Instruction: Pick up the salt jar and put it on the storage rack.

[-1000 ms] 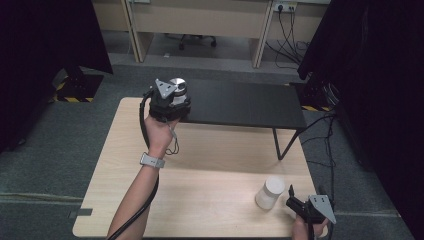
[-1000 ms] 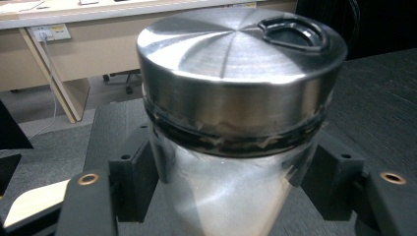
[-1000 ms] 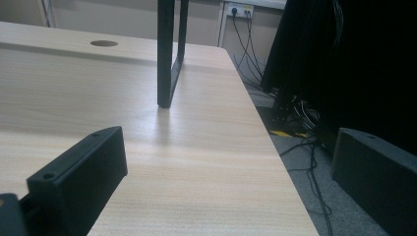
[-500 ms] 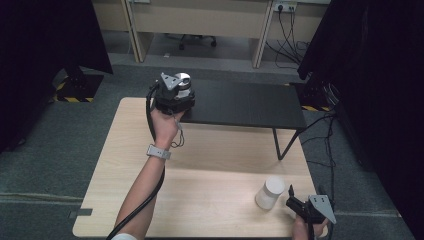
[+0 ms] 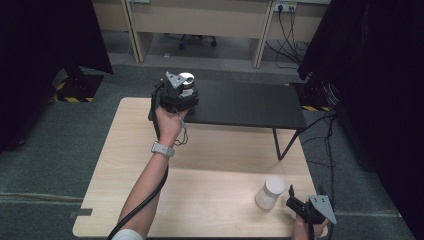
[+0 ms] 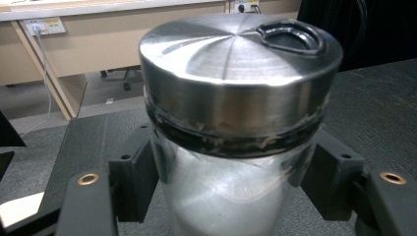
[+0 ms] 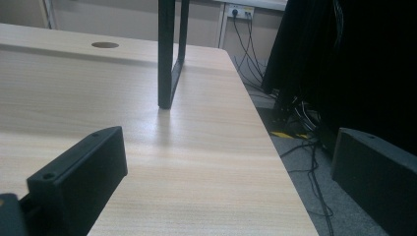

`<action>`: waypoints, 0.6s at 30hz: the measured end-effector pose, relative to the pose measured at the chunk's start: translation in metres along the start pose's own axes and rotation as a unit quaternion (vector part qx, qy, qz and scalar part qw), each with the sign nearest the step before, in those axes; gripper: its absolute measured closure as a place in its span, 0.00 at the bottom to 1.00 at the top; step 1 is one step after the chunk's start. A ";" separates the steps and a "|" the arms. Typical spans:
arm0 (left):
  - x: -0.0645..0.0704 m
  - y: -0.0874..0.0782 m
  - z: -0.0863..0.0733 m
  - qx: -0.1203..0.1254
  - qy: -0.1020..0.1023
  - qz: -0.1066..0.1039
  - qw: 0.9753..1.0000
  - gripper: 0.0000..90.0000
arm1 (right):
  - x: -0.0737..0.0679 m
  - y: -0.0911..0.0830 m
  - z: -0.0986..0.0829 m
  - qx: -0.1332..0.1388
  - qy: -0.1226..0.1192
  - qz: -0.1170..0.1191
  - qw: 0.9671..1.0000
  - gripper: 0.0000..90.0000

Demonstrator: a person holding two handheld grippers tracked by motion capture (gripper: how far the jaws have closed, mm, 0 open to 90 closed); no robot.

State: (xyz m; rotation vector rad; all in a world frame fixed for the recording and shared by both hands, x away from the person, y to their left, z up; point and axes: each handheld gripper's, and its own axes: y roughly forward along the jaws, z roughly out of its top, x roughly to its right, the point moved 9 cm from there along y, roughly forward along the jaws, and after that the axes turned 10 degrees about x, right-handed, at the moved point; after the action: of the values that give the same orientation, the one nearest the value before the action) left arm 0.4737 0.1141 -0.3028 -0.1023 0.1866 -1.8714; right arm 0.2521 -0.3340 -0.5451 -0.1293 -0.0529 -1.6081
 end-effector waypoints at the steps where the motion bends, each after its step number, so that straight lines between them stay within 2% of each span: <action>1: 0.000 0.000 0.000 0.000 0.001 0.000 1.000 0.34 | 0.000 0.000 0.000 0.000 0.000 0.000 1.000 0.01; 6: -0.002 0.000 -0.002 0.004 -0.004 -0.003 1.000 0.34 | 0.000 -0.001 0.000 0.002 0.001 -0.001 1.000 0.01; 14: -0.002 0.001 -0.001 0.004 0.004 -0.005 1.000 0.34 | 0.000 0.000 0.000 0.000 0.000 0.001 1.000 0.01; 16: -0.001 0.000 -0.001 0.013 0.010 0.001 1.000 0.30 | 0.000 0.000 0.000 0.001 0.000 0.001 1.000 0.01; 18: -0.003 -0.002 0.000 0.020 0.006 -0.004 1.000 0.25 | 0.000 0.000 0.000 0.001 0.000 0.001 1.000 0.01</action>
State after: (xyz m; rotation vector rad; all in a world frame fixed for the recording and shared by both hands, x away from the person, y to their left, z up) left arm 0.4722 0.1173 -0.3027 -0.0644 0.1573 -1.8834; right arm 0.2517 -0.3339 -0.5452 -0.1289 -0.0541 -1.6060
